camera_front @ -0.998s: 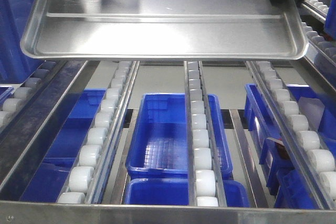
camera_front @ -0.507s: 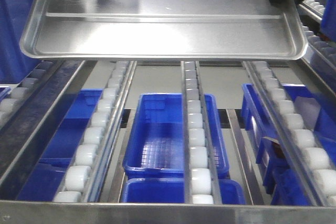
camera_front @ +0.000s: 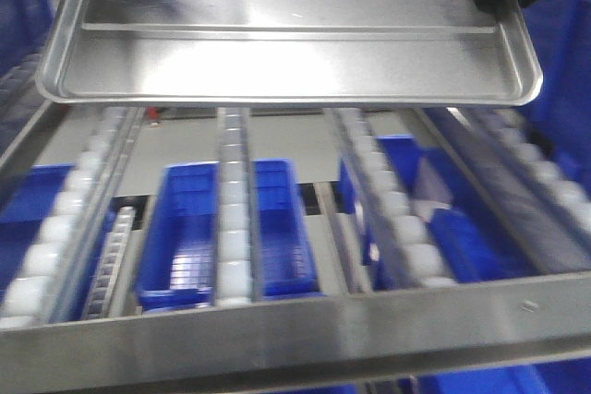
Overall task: Grab silver tray and stack on right shelf
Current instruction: 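Drive the base to the other shelf holding the tray aloft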
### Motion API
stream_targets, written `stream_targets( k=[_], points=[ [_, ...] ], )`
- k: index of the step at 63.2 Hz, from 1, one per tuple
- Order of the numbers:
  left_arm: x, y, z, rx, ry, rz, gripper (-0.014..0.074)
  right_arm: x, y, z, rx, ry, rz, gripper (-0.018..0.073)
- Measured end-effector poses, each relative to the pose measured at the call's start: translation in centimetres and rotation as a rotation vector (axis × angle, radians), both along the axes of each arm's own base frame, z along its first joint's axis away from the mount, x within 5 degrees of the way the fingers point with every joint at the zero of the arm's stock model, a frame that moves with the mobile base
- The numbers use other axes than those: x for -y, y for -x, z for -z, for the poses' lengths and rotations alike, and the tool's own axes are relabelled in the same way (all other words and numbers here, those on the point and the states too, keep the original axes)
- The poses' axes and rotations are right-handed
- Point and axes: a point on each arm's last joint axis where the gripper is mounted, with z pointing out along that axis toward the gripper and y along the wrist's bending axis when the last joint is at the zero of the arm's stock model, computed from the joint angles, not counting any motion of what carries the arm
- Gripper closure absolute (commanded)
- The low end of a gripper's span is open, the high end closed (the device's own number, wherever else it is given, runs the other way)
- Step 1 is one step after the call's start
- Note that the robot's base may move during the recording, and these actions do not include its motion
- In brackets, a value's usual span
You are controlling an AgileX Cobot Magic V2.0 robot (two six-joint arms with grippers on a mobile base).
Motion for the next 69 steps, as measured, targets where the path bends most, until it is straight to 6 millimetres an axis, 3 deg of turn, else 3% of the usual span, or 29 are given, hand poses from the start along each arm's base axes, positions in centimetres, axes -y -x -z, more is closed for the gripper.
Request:
stream_targets(
  k=[69],
  points=[
    [0.00, 0.00, 0.00, 0.000, 0.000, 0.000, 0.0697, -0.01, 0.01, 0.00, -0.001, -0.002, 0.000, 0.0503]
  ],
)
